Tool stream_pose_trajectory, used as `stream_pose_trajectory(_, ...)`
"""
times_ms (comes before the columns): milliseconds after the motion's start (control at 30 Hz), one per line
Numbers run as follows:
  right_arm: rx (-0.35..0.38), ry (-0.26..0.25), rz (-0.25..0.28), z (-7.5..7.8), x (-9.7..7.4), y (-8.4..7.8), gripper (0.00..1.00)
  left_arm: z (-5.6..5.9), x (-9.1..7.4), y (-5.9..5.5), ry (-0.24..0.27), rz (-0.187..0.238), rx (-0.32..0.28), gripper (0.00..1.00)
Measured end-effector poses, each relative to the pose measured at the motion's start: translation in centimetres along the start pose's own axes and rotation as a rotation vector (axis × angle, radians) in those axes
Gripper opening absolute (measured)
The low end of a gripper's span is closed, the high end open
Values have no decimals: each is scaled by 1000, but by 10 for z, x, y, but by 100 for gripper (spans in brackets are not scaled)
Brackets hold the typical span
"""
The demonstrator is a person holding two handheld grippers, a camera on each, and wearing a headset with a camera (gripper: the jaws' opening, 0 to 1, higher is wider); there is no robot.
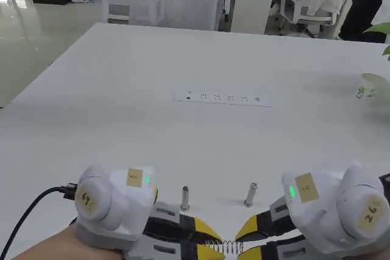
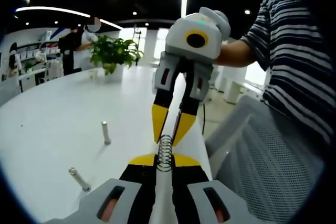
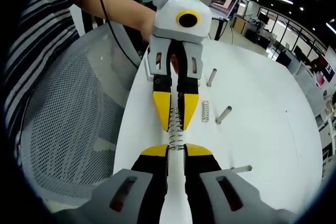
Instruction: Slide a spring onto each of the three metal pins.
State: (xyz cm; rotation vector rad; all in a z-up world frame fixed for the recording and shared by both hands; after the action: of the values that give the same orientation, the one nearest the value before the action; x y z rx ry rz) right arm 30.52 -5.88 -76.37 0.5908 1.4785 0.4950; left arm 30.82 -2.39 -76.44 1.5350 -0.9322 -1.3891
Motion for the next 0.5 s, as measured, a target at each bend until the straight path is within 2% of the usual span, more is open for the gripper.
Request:
stream_pose_trajectory(267,-33,-7,11,0,1,0,7,-1,-1,-2,1,-11,2,2)
stream_pose_trajectory(500,-72,-35,73,2,-9,11,7,-3,-2,-3,16,-5,3,2)
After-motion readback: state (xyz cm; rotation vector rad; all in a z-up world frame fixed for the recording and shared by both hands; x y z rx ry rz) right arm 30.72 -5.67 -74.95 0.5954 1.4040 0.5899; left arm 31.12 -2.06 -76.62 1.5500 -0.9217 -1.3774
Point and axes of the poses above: the centre of the closed fingertips' face, and the gripper's own axes: x roughly forward along the fingers, z roughly to its right, y roughly out of its top, the point moved 2 cm from there along -x, roughly backward along the fingers, and after that the axes turned 10 degrees about x, right-handed, at the moved point
